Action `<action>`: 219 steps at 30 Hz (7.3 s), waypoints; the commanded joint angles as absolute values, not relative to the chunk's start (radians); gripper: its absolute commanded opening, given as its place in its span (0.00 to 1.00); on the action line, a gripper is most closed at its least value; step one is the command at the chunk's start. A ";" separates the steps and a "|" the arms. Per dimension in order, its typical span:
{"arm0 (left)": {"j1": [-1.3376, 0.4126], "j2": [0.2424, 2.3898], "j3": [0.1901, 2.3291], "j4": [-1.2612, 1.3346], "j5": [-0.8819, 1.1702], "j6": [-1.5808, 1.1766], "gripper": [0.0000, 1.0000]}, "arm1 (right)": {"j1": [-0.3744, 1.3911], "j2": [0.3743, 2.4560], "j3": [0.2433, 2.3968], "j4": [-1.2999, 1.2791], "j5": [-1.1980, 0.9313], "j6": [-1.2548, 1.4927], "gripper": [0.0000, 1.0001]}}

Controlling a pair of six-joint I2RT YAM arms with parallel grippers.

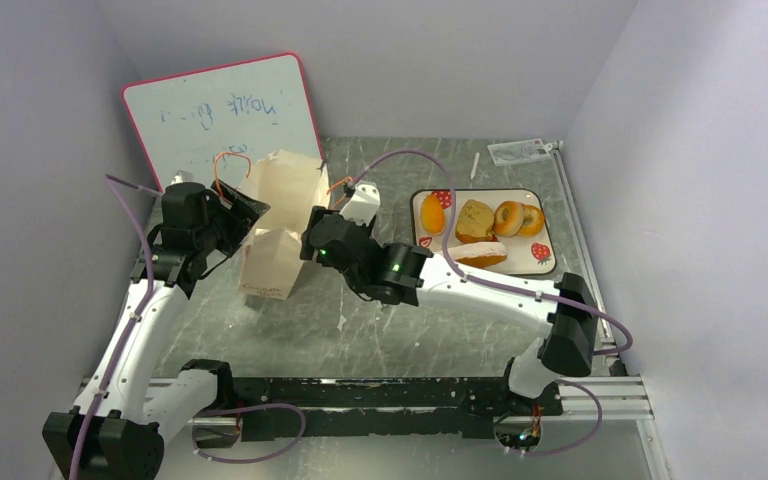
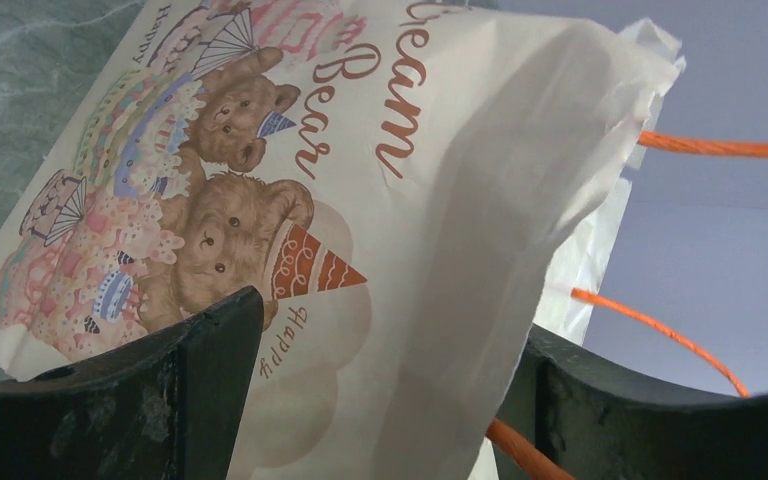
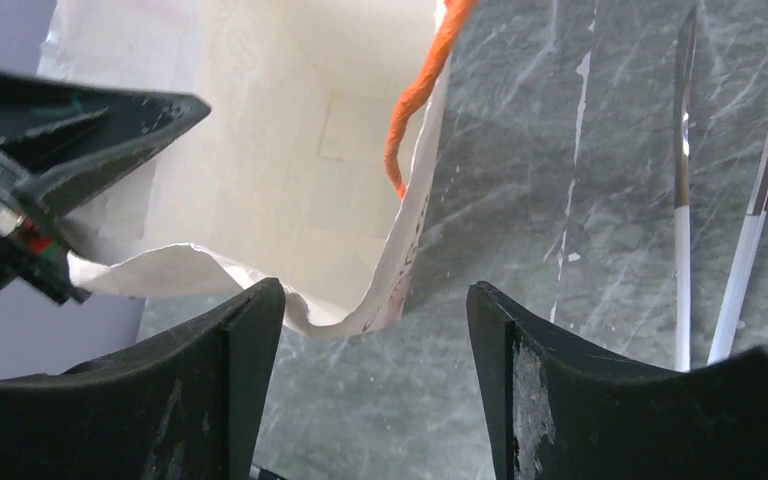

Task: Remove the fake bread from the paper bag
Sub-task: Place the clamp at the center of the board.

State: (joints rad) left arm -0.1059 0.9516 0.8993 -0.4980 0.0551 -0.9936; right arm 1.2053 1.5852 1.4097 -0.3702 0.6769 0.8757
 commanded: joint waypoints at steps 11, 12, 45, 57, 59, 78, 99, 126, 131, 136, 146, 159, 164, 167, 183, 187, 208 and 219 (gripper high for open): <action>-0.062 0.932 0.886 -0.475 0.105 -0.962 0.80 | 1.163 1.576 1.447 -0.347 0.682 0.878 0.69; -0.059 0.931 0.884 -0.472 0.106 -0.961 0.80 | 1.162 1.571 1.446 -0.348 0.678 0.882 0.69; -0.001 0.932 0.860 -0.371 0.161 -0.973 0.84 | 1.042 1.792 1.625 -0.333 0.564 0.739 0.30; 0.053 1.053 0.925 -0.311 0.400 -1.044 0.82 | 1.040 1.738 1.576 -0.311 0.605 0.692 0.22; 0.065 1.060 0.917 -0.295 0.431 -1.065 0.81 | 1.039 1.726 1.569 -0.309 0.613 0.684 0.21; 0.107 1.082 0.966 -0.288 0.530 -1.031 0.98 | 1.033 1.705 1.561 -0.307 0.634 0.612 0.20; 0.107 1.197 1.091 -0.560 0.526 -0.690 0.96 | 1.032 1.717 1.614 -0.298 0.605 0.592 0.18; 0.048 1.186 1.184 -0.571 0.634 -0.461 0.85 | 1.020 1.784 1.731 -0.345 0.584 0.588 0.15; 0.039 1.190 1.208 -0.573 0.663 -0.434 0.84 | 1.017 1.795 1.743 -0.345 0.578 0.586 0.15; 0.029 1.184 1.237 -0.588 0.661 -0.395 0.86 | 1.014 1.802 1.766 -0.350 0.581 0.576 0.15; 0.029 1.149 1.263 -0.525 0.666 -0.428 0.90 | 1.000 1.770 1.752 -0.344 0.606 0.567 0.14; 0.051 1.141 1.318 -0.495 0.610 -0.475 0.92 | 0.971 1.715 1.760 -0.330 0.630 0.532 0.13; 0.054 1.141 1.329 -0.484 0.603 -0.485 0.92 | 0.971 1.706 1.783 -0.324 0.636 0.513 0.12; 0.053 1.146 1.339 -0.481 0.604 -0.487 0.92 | 0.972 1.698 1.786 -0.323 0.637 0.509 0.12; 0.053 1.168 1.335 -0.448 0.601 -0.506 0.91 | 1.008 1.653 1.721 -0.333 0.639 0.534 0.19; 0.054 1.154 1.302 -0.466 0.574 -0.501 0.92 | 1.008 1.652 1.706 -0.345 0.628 0.543 0.29; 0.055 1.081 1.218 -0.513 0.407 -0.529 0.99 | 1.013 1.614 1.657 -0.368 0.610 0.535 0.56; 0.057 1.028 1.217 -0.563 0.271 -0.540 0.99 | 1.014 1.574 1.640 -0.386 0.601 0.519 0.58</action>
